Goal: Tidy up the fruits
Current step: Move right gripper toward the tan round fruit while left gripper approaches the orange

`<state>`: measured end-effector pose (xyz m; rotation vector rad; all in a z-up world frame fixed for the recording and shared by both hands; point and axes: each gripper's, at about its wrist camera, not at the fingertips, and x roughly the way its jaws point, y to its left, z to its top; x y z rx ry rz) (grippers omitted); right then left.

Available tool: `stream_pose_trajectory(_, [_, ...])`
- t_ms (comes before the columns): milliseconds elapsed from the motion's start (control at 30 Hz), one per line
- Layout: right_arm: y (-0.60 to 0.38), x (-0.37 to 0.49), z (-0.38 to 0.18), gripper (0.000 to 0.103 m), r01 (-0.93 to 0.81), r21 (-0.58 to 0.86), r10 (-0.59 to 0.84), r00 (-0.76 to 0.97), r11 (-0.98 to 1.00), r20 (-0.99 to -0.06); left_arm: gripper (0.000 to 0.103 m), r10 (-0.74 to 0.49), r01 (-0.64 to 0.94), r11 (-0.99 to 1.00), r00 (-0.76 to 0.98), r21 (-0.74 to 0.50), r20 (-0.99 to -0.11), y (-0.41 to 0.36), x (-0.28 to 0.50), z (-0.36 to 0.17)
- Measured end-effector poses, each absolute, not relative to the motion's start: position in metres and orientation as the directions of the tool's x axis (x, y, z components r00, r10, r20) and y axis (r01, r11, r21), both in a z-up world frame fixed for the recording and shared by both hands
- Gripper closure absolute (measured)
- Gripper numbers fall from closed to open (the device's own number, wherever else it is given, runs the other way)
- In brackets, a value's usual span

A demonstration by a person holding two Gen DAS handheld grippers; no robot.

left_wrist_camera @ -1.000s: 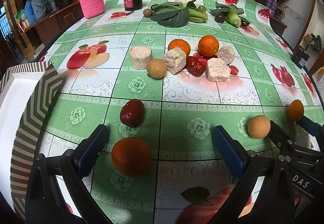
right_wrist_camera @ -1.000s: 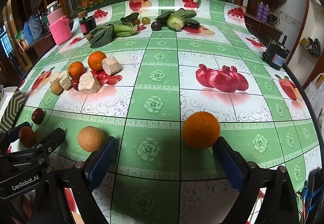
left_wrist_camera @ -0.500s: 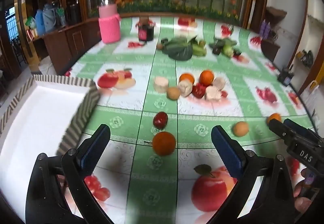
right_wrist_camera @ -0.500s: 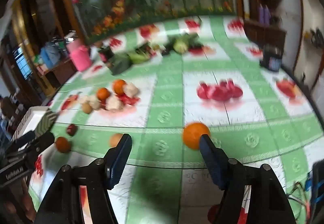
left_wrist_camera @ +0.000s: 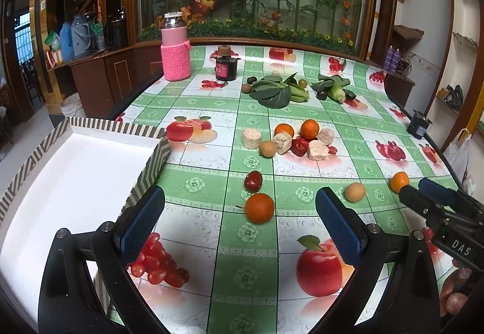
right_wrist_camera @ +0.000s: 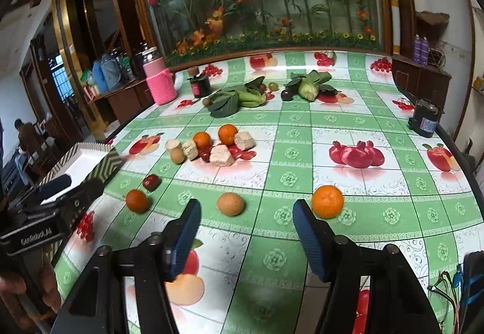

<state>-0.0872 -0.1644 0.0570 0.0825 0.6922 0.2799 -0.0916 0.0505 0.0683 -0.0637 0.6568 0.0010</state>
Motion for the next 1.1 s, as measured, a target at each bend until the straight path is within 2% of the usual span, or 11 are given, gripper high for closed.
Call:
stream_pose_trajectory(133, [-0.164, -0.093, 0.058, 0.041, -0.247, 0.174, 0.301, 0.736, 0.953, -0.606, 0.002, -0.004, -0.015, 1.0, 0.797, -0.027, -0.604, 0.045, -0.094, 0.068])
stream_pose_trajectory(333, [-0.159, -0.104, 0.063, 0.041, -0.281, 0.144, 0.312, 0.759, 0.949, -0.572, 0.002, -0.013, -0.016, 0.999, 0.792, -0.043, -0.611, 0.047, -0.094, 0.066])
stream_pose_trajectory(600, [-0.154, -0.101, 0.06, 0.041, -0.306, 0.148, 0.333, 0.74, 0.94, -0.585, 0.002, -0.004, -0.016, 1.0, 0.792, -0.027, -0.611, 0.048, -0.093, 0.064])
stream_pose_trajectory(1100, [-0.15, -0.089, 0.044, 0.042, -0.299, 0.157, 0.327, 0.689, 0.941, -0.647, 0.002, -0.079, 0.05, 0.997, 0.741, -0.063, -0.667, 0.063, -0.086, 0.048])
